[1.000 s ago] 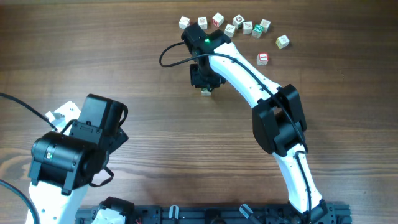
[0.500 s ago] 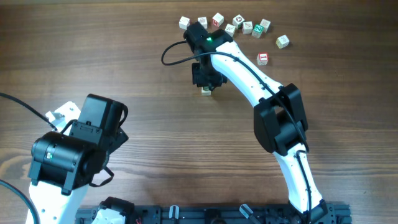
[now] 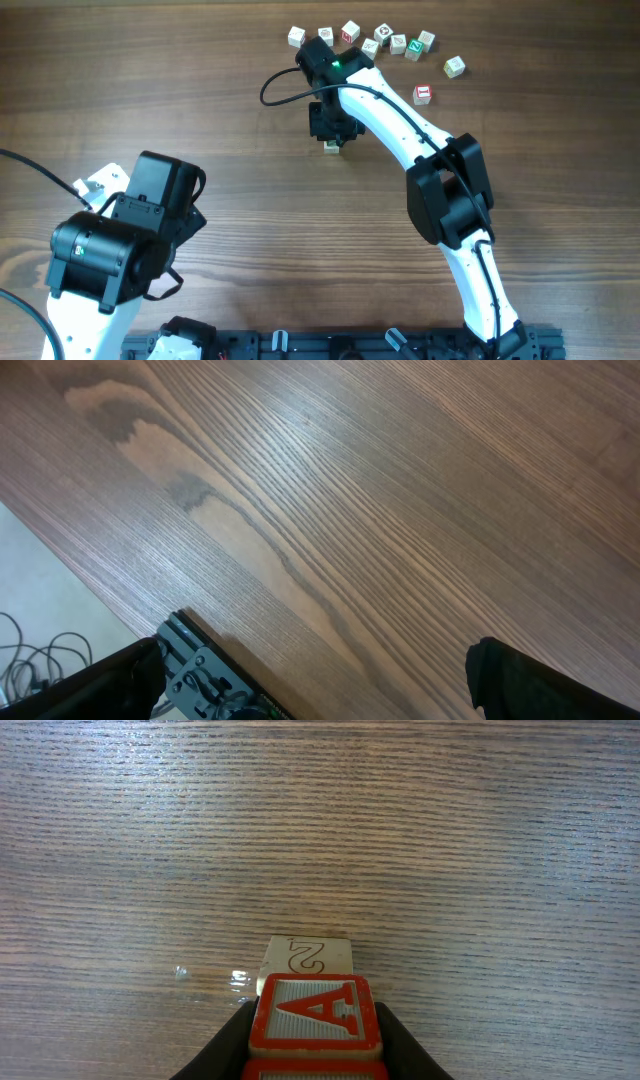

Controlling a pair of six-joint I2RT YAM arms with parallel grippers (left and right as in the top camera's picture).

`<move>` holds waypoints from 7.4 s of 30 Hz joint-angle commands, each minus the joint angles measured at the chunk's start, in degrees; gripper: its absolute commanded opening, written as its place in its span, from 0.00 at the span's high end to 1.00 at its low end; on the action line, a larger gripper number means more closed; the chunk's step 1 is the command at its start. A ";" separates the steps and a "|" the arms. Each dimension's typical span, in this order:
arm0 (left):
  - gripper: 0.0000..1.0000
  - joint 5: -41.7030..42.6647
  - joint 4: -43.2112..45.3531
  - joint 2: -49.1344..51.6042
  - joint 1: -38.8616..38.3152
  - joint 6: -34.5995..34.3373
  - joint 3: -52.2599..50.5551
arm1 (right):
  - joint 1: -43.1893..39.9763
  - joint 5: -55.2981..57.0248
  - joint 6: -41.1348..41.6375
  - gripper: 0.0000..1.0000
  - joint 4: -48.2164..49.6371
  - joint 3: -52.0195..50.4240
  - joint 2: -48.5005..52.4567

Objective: Form a tower

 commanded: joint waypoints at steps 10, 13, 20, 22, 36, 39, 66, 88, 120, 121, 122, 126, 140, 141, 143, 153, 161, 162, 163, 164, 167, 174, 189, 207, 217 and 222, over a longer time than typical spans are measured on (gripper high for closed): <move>0.00 -0.11 -0.02 -0.22 0.31 -1.11 0.02 | 0.00 -0.11 -0.57 0.95 0.00 -0.24 0.59; 0.00 -0.11 -0.02 -0.22 0.31 -1.11 0.02 | 0.37 0.02 -0.55 0.96 -0.07 -0.15 0.04; 0.00 -0.11 -0.02 -0.22 0.31 -1.11 0.02 | 0.85 0.59 -0.35 0.96 -0.11 -0.15 -1.44; 0.00 -0.11 -0.02 -0.22 0.31 -1.11 0.02 | 0.96 1.57 0.70 0.95 -0.20 -0.15 -1.73; 0.00 -0.11 -0.02 -0.22 0.31 -1.11 0.02 | 2.36 6.51 3.04 0.95 -0.04 -0.15 -3.72; 0.00 -0.11 -0.02 -0.22 0.31 -1.11 0.02 | 2.51 5.86 3.06 0.95 -0.24 -0.15 -3.72; 0.00 -0.11 -0.02 -0.22 0.31 -1.11 0.02 | 2.49 2.91 2.19 0.95 0.76 -1.36 -3.30; 0.00 -0.11 -0.02 -0.22 0.31 -1.11 0.02 | 2.49 2.86 1.75 0.95 0.61 -1.36 -2.25; 0.00 -0.11 -0.02 -0.22 0.31 -1.11 0.02 | 2.49 2.89 1.46 0.95 0.79 -1.44 -1.31; 0.00 -0.11 -0.02 -0.22 0.31 -1.11 0.02 | 2.49 2.89 1.49 0.95 0.79 -1.44 -1.27; 0.00 -0.11 -0.02 -0.22 0.31 -1.11 0.02 | 2.49 2.89 1.49 0.95 0.79 -1.44 -1.20; 0.00 -0.11 -0.02 -0.22 0.31 -1.11 0.02 | 2.49 2.86 1.49 0.95 0.79 -1.44 -0.98; 0.00 -0.11 -0.02 -0.22 0.31 -1.11 0.02 | 2.49 2.86 1.31 0.95 0.81 -1.44 -0.44; 0.00 -0.11 -0.02 -0.22 0.31 -1.11 0.02 | 2.49 2.86 1.31 0.95 0.83 -1.44 -0.44; 0.00 -0.11 -0.02 -0.22 0.31 -1.11 0.02 | 2.49 2.86 1.07 0.95 0.96 -1.44 -0.44; 0.00 -0.11 -0.02 -0.22 0.31 -1.11 0.02 | 2.45 2.45 0.92 0.95 0.26 0.61 -0.20; 0.00 -0.11 -0.02 -0.22 0.31 -1.11 0.02 | 2.62 3.37 1.40 0.95 -0.50 1.46 -5.29; 0.00 -0.11 -0.02 -0.22 0.31 -1.11 0.02 | 2.62 3.34 1.40 0.95 0.28 0.61 -5.22; 0.00 -0.11 -0.02 -0.22 0.31 -1.11 0.02 | 2.62 3.34 1.53 0.95 1.40 -0.90 -5.20; 0.00 -0.11 -0.02 -0.22 0.31 -1.11 0.02 | 2.62 3.30 1.99 0.95 2.82 -3.32 -5.20; 0.00 -0.11 -0.02 -0.22 0.31 -1.11 0.02 | 2.60 2.51 2.43 0.95 4.09 -6.23 -5.20; 0.00 -0.11 -0.02 -0.22 0.31 -1.11 0.02 | 2.62 2.69 2.36 0.95 5.73 -6.25 -5.20; 0.00 -0.11 -0.02 -0.22 0.31 -1.11 0.02 | 2.49 2.89 2.47 0.95 5.66 -6.91 -5.18; 0.00 -0.11 -0.02 -0.22 0.31 -1.11 0.02 | 2.49 2.67 2.40 0.88 6.14 -7.72 -5.18; 0.00 -0.11 -0.02 -0.22 0.31 -1.11 0.02 | 2.49 2.64 1.36 0.89 6.60 -7.72 -5.18; 0.00 -0.11 -0.02 -0.22 0.31 -1.11 0.02 | 2.49 2.43 0.92 0.70 6.54 -7.69 -5.20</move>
